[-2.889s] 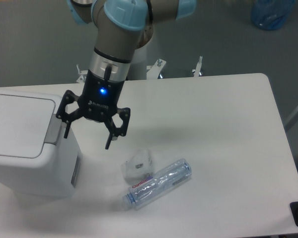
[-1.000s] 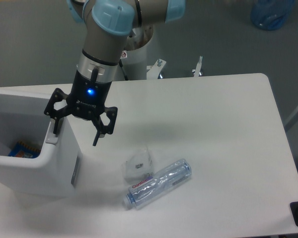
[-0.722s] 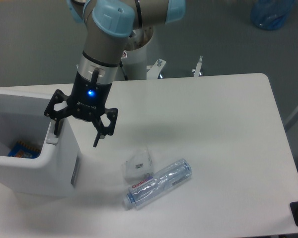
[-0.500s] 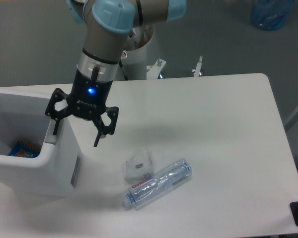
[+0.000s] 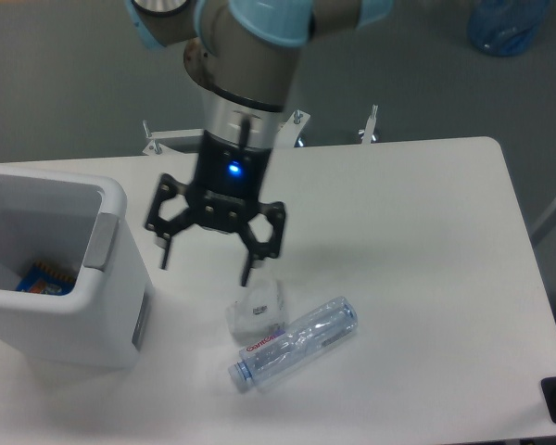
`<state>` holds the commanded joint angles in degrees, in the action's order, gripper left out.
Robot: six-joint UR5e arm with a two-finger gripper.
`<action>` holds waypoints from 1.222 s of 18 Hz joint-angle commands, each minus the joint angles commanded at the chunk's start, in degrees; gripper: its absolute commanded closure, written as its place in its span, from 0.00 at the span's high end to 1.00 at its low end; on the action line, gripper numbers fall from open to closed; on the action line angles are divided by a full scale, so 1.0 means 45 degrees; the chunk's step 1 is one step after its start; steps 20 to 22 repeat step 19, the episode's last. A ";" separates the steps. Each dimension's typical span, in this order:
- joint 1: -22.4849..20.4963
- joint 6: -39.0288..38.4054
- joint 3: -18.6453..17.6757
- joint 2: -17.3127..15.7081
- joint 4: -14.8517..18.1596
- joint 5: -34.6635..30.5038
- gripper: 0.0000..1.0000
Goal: Open the trash can
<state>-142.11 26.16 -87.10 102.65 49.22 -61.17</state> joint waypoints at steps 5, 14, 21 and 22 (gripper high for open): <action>-0.1931 0.2737 -0.0137 0.0604 0.0020 -0.0290 1.00; -0.3264 0.8792 0.0000 0.1934 0.0059 -0.3866 1.00; -0.3148 1.0200 -0.0195 0.1954 0.0292 -0.5093 1.00; -0.3148 1.0200 -0.0195 0.1954 0.0292 -0.5093 1.00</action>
